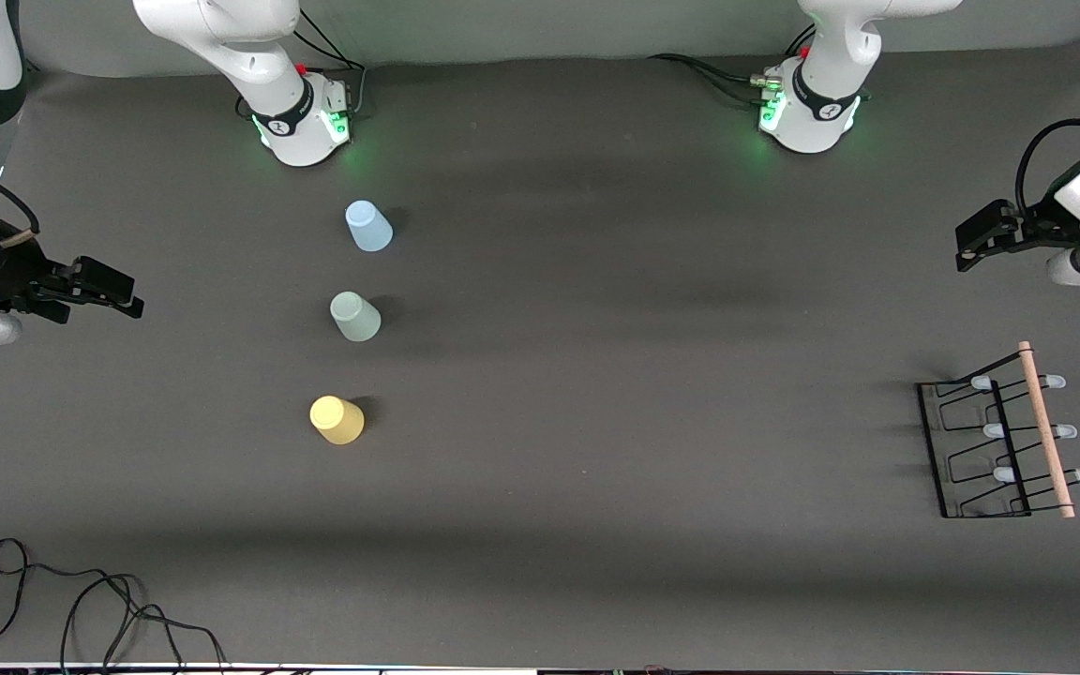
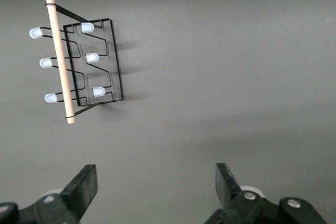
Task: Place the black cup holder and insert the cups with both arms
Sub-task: 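Move the left gripper toward the black wire cup rack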
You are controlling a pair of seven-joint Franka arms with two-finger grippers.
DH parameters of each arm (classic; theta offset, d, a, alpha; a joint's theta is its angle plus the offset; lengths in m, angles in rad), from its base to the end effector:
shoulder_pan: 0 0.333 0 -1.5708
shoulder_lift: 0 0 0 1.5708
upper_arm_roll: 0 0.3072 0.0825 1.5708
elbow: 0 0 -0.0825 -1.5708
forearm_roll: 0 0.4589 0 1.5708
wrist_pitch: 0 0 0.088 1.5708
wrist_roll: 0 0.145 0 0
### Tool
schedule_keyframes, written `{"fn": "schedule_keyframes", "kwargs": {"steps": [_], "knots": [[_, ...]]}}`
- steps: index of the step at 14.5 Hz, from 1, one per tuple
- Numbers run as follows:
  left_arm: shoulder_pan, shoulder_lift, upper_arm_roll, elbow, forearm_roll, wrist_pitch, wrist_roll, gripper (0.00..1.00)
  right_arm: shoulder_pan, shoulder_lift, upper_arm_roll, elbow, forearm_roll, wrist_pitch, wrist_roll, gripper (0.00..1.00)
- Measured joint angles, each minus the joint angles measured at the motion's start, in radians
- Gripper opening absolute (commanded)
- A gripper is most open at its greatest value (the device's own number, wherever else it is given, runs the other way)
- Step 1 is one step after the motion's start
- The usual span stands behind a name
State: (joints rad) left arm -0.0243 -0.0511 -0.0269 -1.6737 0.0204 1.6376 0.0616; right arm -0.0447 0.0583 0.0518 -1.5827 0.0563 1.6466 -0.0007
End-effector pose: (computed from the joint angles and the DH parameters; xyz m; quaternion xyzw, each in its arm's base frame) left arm 0.6187 -0.0292 0.5590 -0.9983 0.0570 -0.0074 0.0109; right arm 0.6526 0.0117 0.5408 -0.9996 -0.0018 -0.0027 0.0296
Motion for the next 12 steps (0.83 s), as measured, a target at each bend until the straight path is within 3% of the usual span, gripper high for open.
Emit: {"fn": "schedule_keyframes", "kwargs": {"steps": [7, 12], "knots": [[0.007, 0.015, 0.013, 0.000, 0.007, 0.018, 0.000, 0.98, 0.000, 0.000, -0.001, 0.000, 0.000, -0.002, 0.000, 1.00], [0.105, 0.124, 0.023, -0.002, 0.020, 0.153, 0.023, 1.00, 0.000, 0.001, -0.002, 0.000, 0.000, -0.004, 0.000, 1.00]]}}
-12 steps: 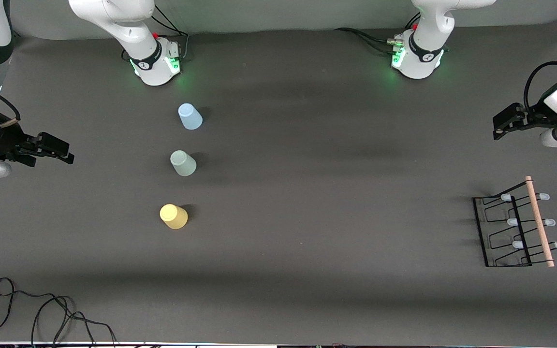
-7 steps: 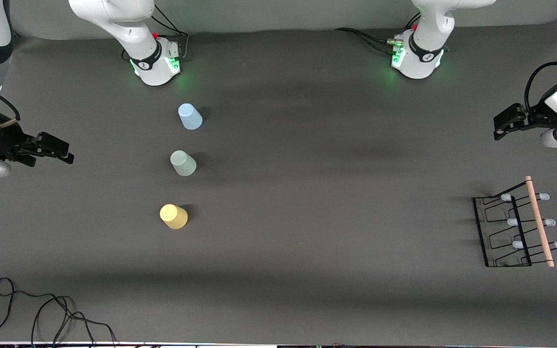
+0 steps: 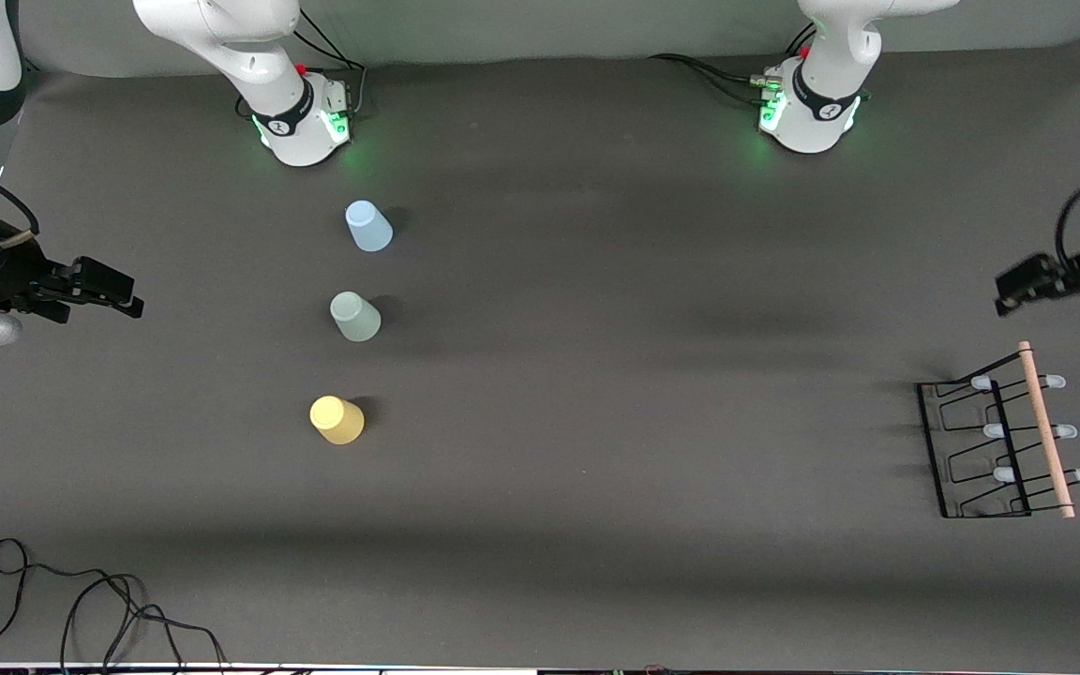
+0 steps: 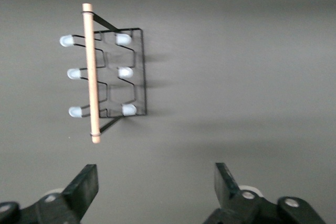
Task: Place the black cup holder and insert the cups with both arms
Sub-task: 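Move the left gripper toward the black wire cup rack, then lower the left gripper and grasp the rack's wooden handle bar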
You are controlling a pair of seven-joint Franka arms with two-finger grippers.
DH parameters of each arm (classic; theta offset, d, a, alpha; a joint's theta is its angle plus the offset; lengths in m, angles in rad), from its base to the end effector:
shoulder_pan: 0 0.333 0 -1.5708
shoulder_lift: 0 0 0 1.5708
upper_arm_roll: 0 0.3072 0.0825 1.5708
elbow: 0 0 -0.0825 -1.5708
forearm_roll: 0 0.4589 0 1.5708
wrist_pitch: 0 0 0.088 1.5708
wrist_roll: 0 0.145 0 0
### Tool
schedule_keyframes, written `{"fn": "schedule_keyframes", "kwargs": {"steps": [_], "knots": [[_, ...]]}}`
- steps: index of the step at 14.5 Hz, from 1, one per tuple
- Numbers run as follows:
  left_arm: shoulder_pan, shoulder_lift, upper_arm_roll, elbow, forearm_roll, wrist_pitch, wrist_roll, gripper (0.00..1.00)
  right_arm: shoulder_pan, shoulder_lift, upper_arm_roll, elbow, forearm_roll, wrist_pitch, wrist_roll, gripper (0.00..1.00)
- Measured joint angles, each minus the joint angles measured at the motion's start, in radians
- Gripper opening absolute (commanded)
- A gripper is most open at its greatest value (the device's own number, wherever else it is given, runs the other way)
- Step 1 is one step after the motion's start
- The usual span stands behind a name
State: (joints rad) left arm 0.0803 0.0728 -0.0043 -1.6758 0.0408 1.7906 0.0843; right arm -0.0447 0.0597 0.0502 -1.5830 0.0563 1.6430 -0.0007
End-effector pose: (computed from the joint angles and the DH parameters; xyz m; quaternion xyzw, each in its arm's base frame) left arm 0.6626 0.0555 0.4923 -0.9995 0.0082 -0.0193 0.0215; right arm 0.6523 0.0107 0.5394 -0.9996 -0.0010 -0.0001 0.0296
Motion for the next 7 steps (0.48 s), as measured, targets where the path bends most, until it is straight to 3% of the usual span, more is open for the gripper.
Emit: {"fn": "schedule_keyframes", "kwargs": {"steps": [7], "knots": [[0.126, 0.261, 0.001, 0.074, 0.042, 0.240, 0.082, 1.00, 0.000, 0.001, -0.001, 0.000, 0.000, -0.018, 0.000, 1.00]]}}
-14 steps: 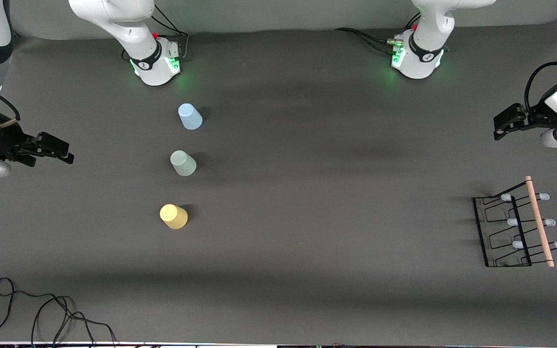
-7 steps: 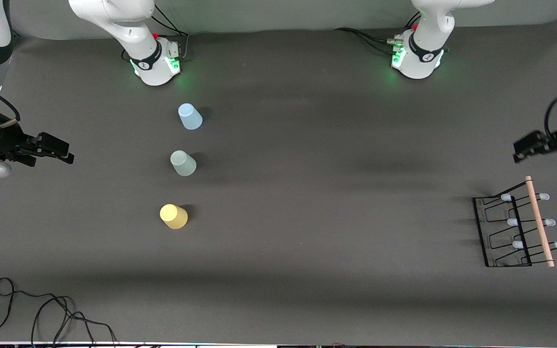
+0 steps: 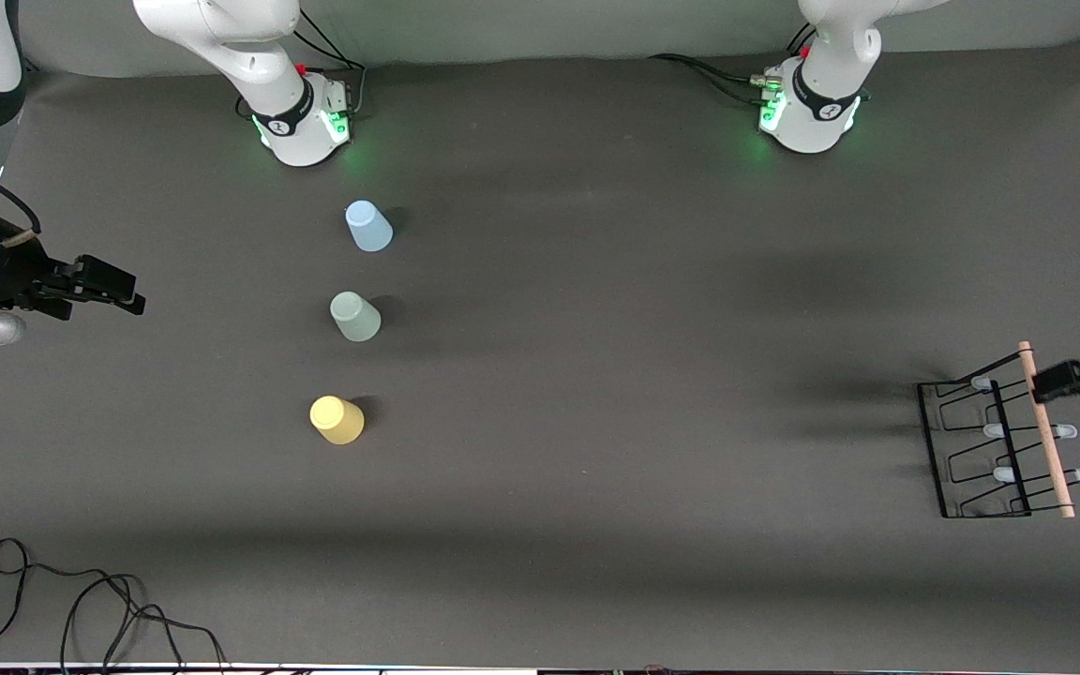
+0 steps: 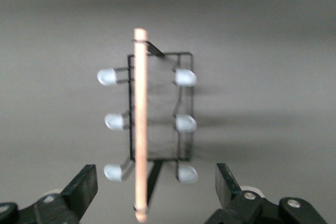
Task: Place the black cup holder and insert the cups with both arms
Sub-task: 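Lower the left gripper and grasp the rack's wooden handle bar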
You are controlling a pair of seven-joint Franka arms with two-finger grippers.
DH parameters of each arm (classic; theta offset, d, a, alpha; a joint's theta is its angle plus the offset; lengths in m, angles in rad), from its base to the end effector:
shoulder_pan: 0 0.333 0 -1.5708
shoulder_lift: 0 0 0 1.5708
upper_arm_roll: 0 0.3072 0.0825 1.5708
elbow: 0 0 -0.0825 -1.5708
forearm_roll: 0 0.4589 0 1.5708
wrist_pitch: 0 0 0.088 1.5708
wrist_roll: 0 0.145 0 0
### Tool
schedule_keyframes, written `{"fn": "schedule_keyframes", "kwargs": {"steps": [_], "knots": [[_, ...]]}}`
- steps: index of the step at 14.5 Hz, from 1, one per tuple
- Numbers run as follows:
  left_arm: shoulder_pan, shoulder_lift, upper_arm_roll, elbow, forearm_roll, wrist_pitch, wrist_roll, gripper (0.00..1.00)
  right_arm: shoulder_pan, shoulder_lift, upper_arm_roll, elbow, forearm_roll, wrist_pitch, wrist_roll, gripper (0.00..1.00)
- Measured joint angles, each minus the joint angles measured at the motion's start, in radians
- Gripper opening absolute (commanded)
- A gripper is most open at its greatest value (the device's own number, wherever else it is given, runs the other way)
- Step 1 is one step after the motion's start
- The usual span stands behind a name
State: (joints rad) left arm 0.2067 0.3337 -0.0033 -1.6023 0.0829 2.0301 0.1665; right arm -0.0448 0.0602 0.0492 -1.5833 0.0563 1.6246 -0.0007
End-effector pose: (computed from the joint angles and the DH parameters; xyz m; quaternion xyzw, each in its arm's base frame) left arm 0.7212 0.1566 0.3736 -0.9982 -0.0019 -0.0393 0.0454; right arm 0.6497 0.0101 0.5373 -0.9995 -0.0007 0.0095 0.0296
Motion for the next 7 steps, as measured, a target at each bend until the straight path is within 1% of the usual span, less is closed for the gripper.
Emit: {"fn": "schedule_keyframes", "kwargs": {"steps": [2, 4, 5, 6, 7], "knots": [[0.031, 0.052, 0.000, 0.009, 0.000, 0.057, 0.058, 1.00, 0.000, 0.000, -0.002, 0.000, 0.000, 0.000, 0.000, 1.00], [0.037, 0.111, -0.002, 0.018, -0.001, 0.069, 0.081, 0.99, 0.000, 0.000, -0.004, 0.000, 0.000, 0.000, 0.000, 1.00], [0.037, 0.140, -0.004, 0.022, -0.001, 0.070, 0.086, 0.93, 0.000, 0.000, -0.004, 0.000, 0.000, 0.000, 0.000, 1.00], [0.037, 0.166, -0.007, 0.025, -0.001, 0.069, 0.089, 0.81, 0.000, 0.001, -0.004, 0.000, 0.000, 0.000, 0.000, 1.00], [0.037, 0.184, -0.008, 0.030, -0.001, 0.069, 0.089, 0.65, 0.000, 0.001, -0.004, 0.000, 0.000, 0.000, 0.000, 1.00]]}}
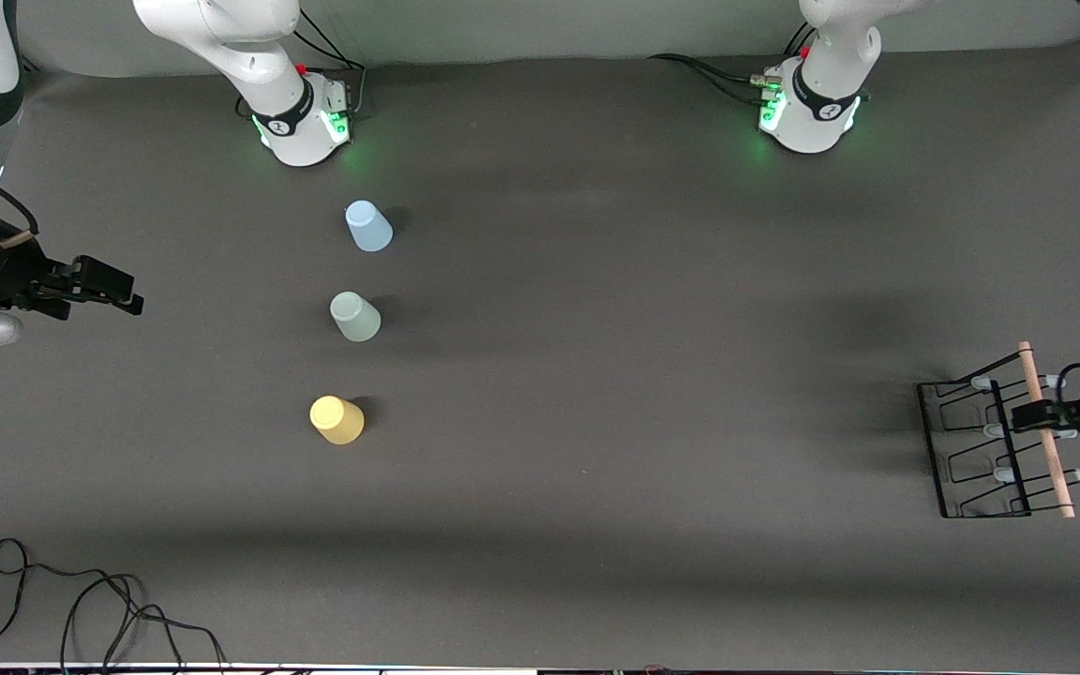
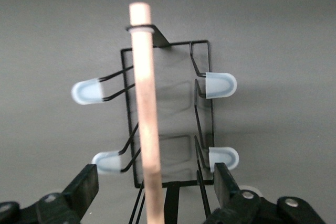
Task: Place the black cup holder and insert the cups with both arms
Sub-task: 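Lower the left gripper and grasp the rack's wooden handle bar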
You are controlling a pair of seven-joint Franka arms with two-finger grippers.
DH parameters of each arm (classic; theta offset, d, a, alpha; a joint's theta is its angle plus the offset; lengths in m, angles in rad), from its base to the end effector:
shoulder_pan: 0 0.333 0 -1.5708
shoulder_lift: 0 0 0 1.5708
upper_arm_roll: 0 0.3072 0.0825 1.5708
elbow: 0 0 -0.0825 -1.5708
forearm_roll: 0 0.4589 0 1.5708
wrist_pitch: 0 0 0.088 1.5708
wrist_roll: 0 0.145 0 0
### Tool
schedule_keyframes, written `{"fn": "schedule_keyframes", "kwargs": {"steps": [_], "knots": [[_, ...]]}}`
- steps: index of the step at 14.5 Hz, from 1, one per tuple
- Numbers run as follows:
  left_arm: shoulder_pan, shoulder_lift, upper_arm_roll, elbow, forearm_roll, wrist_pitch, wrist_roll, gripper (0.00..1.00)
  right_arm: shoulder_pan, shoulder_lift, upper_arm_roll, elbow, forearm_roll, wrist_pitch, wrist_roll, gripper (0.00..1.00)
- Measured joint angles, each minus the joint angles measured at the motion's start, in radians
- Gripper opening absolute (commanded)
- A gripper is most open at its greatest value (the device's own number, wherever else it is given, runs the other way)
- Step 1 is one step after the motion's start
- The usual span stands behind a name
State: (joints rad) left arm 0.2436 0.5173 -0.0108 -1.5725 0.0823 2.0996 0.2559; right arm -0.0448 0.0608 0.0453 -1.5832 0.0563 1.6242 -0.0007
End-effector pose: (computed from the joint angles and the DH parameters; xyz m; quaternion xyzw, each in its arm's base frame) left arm 0.7306 0.1807 0.2593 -0.9990 0.0314 0.0032 0.0332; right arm 0.6498 0.0076 0.5369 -0.9995 0.0012 0.0099 0.0295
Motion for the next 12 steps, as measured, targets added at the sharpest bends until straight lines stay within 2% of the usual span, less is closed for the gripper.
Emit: {"fn": "schedule_keyframes", "kwargs": {"steps": [1, 3, 4, 6, 10, 12], "knots": [[0.000, 0.009, 0.000, 0.001, 0.000, 0.000, 0.000, 0.50, 0.000, 0.000, 0.000, 0.000, 0.000, 0.000, 0.000, 1.00], [0.000, 0.012, 0.000, 0.001, 0.000, -0.004, 0.002, 0.44, 0.000, 0.000, 0.000, 0.000, 0.000, 0.000, 0.000, 1.00], [0.000, 0.012, 0.000, -0.001, 0.000, -0.005, 0.004, 0.31, 0.000, 0.000, 0.000, 0.000, 0.000, 0.000, 0.000, 1.00], [0.000, 0.013, 0.001, -0.014, 0.000, -0.006, 0.014, 0.00, 0.000, 0.000, 0.000, 0.000, 0.000, 0.000, 0.000, 1.00], [0.000, 0.011, 0.000, -0.014, 0.001, -0.016, 0.025, 0.00, 0.001, 0.000, 0.001, 0.000, 0.000, 0.000, 0.000, 1.00], [-0.010, 0.003, -0.007, 0.017, 0.001, -0.087, 0.025, 0.00, 0.001, 0.002, 0.002, 0.000, 0.000, 0.000, 0.000, 1.00]]}}
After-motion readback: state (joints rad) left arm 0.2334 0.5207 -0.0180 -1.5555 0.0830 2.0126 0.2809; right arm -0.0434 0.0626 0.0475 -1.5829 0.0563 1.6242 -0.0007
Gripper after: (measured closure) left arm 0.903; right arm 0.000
